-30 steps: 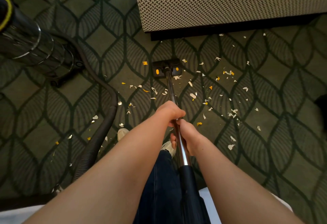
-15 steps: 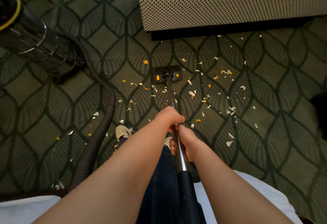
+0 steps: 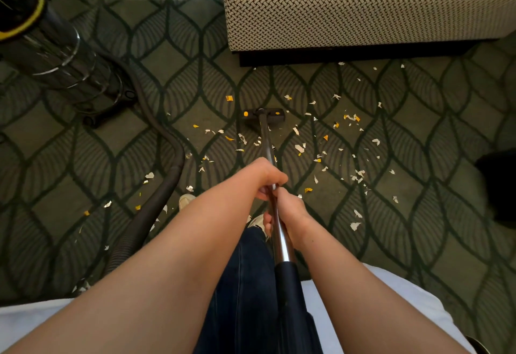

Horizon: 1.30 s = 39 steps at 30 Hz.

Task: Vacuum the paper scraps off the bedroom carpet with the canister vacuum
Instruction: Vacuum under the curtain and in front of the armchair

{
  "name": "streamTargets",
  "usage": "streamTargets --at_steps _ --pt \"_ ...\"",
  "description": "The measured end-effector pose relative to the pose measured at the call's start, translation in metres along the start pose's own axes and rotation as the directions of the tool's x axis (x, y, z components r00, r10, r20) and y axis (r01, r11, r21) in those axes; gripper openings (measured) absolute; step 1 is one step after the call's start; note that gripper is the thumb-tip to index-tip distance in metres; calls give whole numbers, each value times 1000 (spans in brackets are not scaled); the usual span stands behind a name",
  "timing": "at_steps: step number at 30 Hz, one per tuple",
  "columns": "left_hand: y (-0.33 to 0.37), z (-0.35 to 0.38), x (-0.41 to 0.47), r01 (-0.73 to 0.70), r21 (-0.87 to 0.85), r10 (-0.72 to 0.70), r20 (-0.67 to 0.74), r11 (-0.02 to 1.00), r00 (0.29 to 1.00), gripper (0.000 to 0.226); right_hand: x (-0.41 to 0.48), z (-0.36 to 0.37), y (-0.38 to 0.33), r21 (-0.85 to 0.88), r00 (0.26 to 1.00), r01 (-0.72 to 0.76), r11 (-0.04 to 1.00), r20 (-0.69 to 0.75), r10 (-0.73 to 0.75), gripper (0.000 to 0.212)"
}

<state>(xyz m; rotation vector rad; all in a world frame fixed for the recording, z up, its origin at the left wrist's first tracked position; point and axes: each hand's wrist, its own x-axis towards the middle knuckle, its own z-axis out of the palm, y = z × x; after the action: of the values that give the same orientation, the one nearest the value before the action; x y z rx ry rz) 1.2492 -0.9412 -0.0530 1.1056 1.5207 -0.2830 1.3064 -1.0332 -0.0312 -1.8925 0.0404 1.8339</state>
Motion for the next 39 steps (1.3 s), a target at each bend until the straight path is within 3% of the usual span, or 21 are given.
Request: streamTargets --at_steps 15,28,39 --pt "23 -64 17 -76 -91 64 -126 993 990 19 10 42 -57 -24 993 113 993 27 -112 36" --pt "32 -121 72 -46 -202 17 -145 978 989 20 60 83 -118 -142 998 33 989 59 -25 37" --pt "28 -101 82 45 -242 -62 -65 969 996 10 70 67 -114 -199 993 -63 978 87 82 34"
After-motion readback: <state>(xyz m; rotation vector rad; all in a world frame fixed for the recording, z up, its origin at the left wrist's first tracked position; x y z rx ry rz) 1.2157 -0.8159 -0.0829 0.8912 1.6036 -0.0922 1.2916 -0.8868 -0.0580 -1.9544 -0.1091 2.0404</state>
